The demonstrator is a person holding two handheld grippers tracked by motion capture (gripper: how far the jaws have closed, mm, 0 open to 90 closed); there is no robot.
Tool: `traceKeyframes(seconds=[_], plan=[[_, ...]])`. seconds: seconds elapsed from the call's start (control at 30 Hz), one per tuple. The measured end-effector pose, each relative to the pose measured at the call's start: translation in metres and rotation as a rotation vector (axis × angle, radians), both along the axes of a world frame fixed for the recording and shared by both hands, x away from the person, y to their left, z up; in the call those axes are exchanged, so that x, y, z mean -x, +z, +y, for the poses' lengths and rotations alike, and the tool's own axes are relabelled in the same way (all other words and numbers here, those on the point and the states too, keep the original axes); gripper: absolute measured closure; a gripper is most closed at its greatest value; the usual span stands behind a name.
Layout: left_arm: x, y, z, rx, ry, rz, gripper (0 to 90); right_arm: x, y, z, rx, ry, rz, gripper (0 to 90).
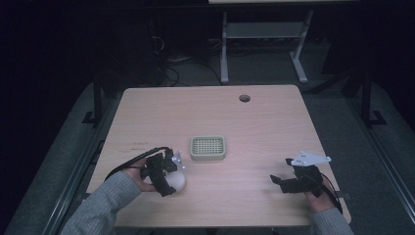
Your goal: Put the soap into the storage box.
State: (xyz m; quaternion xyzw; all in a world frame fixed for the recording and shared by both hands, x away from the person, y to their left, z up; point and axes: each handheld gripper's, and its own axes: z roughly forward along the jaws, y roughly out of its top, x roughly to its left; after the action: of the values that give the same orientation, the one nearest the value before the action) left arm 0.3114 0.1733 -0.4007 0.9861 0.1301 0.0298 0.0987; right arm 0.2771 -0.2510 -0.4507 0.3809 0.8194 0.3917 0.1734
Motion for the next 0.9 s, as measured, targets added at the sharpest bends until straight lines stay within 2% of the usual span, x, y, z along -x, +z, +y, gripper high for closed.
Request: traceKeyframes(seconds=[0.63, 0.9], plan=[[-0.006, -0.009, -0.007, -0.03, -0.002, 0.015, 17.5, 0.0, 0.0, 0.0, -0.001, 0.004, -0.002, 13.9], [-0.008, -0.014, -0.01, -0.058, 0.0, 0.02, 17.5, 0.0, 0.0, 0.001, -0.001, 0.004, 0.002, 14.0]])
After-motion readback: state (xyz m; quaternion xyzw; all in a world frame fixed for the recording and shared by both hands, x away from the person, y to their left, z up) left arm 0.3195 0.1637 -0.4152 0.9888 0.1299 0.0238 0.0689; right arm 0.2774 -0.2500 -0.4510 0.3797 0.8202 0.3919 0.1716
